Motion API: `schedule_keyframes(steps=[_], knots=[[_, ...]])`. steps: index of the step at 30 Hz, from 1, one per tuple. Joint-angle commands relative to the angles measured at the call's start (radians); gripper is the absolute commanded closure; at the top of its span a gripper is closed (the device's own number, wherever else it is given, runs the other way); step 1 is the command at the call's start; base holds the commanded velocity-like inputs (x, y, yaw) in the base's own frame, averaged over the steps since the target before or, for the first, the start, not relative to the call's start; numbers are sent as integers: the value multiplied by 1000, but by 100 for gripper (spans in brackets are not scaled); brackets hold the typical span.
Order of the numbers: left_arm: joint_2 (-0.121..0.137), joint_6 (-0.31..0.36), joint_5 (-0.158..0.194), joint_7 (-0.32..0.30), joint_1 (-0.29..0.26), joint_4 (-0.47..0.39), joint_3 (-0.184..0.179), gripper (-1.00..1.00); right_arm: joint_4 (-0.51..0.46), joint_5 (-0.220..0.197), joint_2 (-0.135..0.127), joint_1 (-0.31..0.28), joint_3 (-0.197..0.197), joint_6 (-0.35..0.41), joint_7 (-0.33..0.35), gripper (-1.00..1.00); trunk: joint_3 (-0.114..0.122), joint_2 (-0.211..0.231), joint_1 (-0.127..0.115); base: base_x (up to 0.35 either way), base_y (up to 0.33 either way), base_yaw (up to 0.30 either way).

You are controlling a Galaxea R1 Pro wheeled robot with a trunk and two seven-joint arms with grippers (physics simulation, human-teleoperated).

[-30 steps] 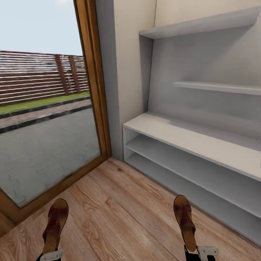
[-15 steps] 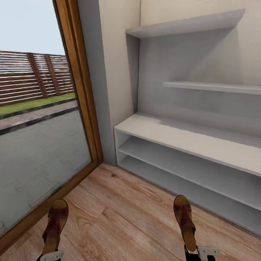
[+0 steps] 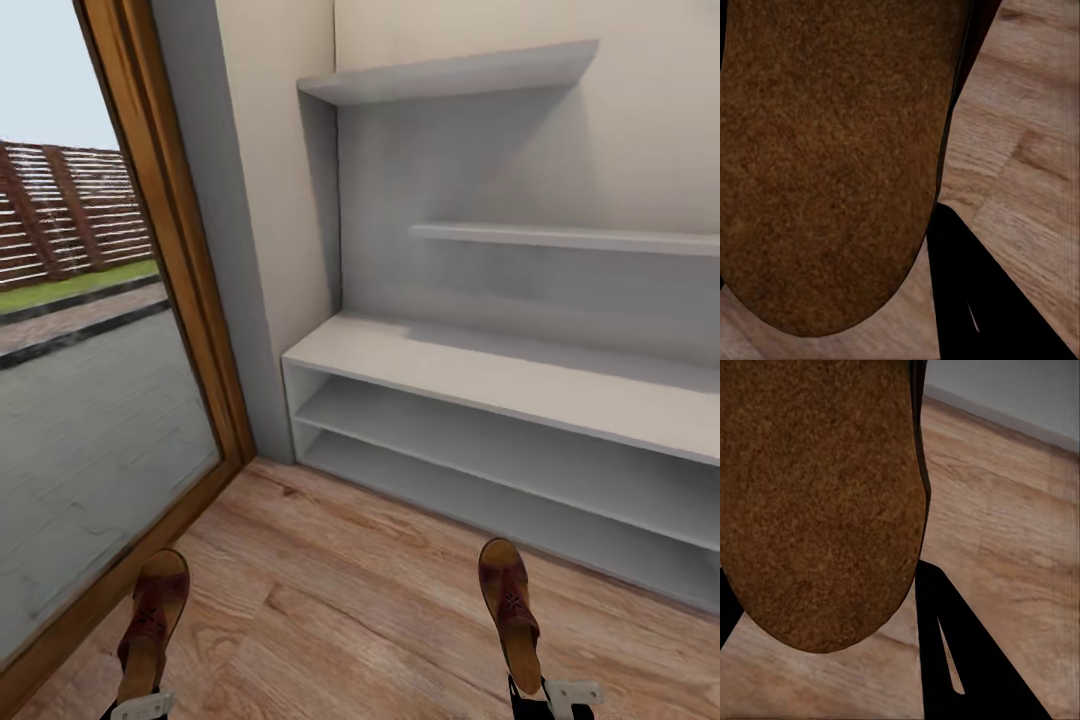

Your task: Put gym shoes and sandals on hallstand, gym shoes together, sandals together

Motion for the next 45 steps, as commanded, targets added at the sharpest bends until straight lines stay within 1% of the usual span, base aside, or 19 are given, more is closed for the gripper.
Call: schedule_keyframes(steps=[1,31,45], knots=[[0,-2,6,-6,0,0,0,100,1,7,0,-1,-4,-3,-3,100,-1,0,0,0,7,-288],[0,-2,7,-6,0,1,0,100,1,7,0,-1,-4,-3,-3,100,-1,0,0,0,1,-288],[0,-2,6,-6,0,1,0,100,1,7,0,-1,-4,-3,-3,100,-1,0,0,-112,211,-288]])
